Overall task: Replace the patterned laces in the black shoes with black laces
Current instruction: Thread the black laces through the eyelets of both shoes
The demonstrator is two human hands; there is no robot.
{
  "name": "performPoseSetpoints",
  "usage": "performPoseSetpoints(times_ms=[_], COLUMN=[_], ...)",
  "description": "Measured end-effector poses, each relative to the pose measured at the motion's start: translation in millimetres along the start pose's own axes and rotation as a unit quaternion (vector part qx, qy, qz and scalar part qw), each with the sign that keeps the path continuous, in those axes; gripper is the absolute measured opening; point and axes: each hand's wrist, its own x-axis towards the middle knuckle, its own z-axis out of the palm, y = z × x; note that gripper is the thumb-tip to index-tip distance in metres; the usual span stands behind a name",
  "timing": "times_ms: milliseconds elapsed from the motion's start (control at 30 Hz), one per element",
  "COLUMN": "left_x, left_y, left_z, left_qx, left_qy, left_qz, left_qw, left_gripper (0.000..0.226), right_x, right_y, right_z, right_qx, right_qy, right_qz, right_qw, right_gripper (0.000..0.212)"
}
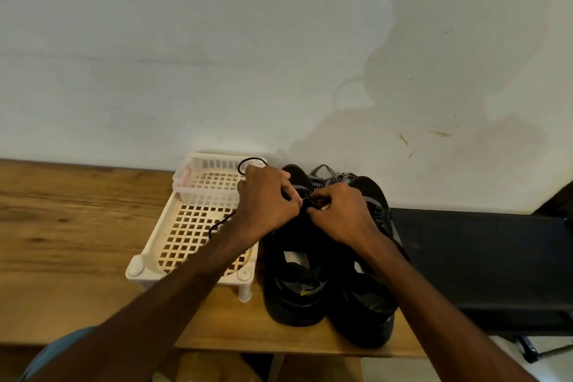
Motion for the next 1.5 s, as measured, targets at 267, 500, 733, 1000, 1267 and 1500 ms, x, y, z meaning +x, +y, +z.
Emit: performPoseSetpoints(times_ms=[267, 500, 733, 1000, 1267, 1500], left_x=[-0.3, -1.6, -6.3, -8.5, -6.8, -6.5], left_y=[9.6, 13.8, 15.2, 15.3, 15.7, 17.2], left_z=[13.2, 17.0, 30.7, 28.6, 32.5, 23.5], left_qx=[0.060, 0.065, 0.097, 0.081, 0.015, 0.054], left_qy=[0.014, 0.002, 0.014, 0.032, 0.049, 0.013], left_qz=[-0.035, -0.042, -0.037, -0.036, -0.043, -0.053], left_qw=[0.998, 0.997, 0.995, 0.996, 0.998, 0.997], left_gripper=[0.007, 0.009, 0.016, 0.013, 0.013, 0.017], right_x=[-3.7, -2.9, -2.7, -2.2, -2.4, 1.9], right_y=[0.7, 3.4, 4.5, 4.9, 6.7, 9.9], right_z=[-0.4, -0.7, -1.5, -1.7, -2.0, -0.3], right_qx=[0.008, 0.022, 0.020, 0.027, 0.018, 0.025], right_qy=[0.016, 0.019, 0.014, 0.010, -0.001, -0.025], right_qz=[-0.005, -0.007, -0.004, -0.003, -0.020, -0.009], right_qw=[1.000, 1.000, 1.000, 1.000, 1.000, 0.999], right_gripper=[0.033, 0.035, 0.037, 0.037, 0.035, 0.045])
